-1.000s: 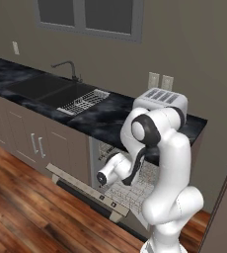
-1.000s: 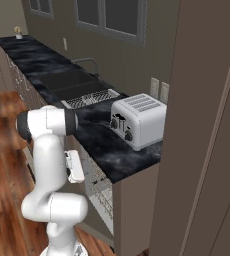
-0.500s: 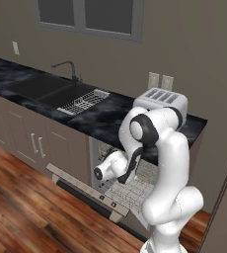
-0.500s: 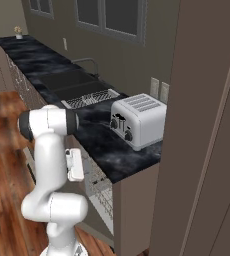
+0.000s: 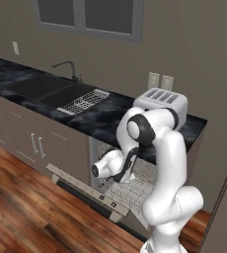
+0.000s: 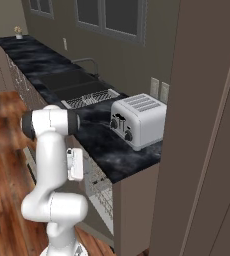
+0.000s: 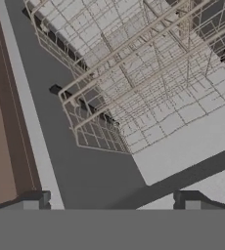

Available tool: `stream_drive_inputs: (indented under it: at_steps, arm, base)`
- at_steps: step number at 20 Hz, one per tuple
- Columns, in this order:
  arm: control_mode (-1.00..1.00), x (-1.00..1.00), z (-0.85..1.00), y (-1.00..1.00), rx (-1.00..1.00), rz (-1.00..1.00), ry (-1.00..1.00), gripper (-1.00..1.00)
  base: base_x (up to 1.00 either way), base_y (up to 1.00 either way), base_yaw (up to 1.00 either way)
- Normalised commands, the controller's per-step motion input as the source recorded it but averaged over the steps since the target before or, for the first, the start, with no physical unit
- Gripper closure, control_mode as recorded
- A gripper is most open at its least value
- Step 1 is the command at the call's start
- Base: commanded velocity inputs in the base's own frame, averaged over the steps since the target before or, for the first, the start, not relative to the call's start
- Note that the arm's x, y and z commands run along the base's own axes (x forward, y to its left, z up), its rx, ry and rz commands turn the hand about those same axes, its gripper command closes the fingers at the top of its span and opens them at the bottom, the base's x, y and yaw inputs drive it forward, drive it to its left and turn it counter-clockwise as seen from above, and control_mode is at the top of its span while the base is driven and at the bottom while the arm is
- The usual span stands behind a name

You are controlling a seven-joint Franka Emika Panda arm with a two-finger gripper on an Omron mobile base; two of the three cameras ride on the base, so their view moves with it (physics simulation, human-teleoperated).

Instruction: Open the dishwasher door and pull out the top rack.

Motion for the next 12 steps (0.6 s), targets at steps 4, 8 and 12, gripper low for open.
stream_drive_inputs:
  at_steps: [4,8,12]
  arm:
    - [-1.00,0.02,-0.19,-0.02,0.00,-0.07,0.00,-1.00]
    - [-1.00,0.11,-0.17,-0.01,-0.01,-0.04,-0.05,-1.00]
    - [-1.00,0.16,-0.11,-0.05,-0.02,-0.01,-0.05,-1.00]
  base:
    - [0.00,0.00,0.00]
    - [0.00,0.00,0.00]
    - [0.00,0.00,0.00]
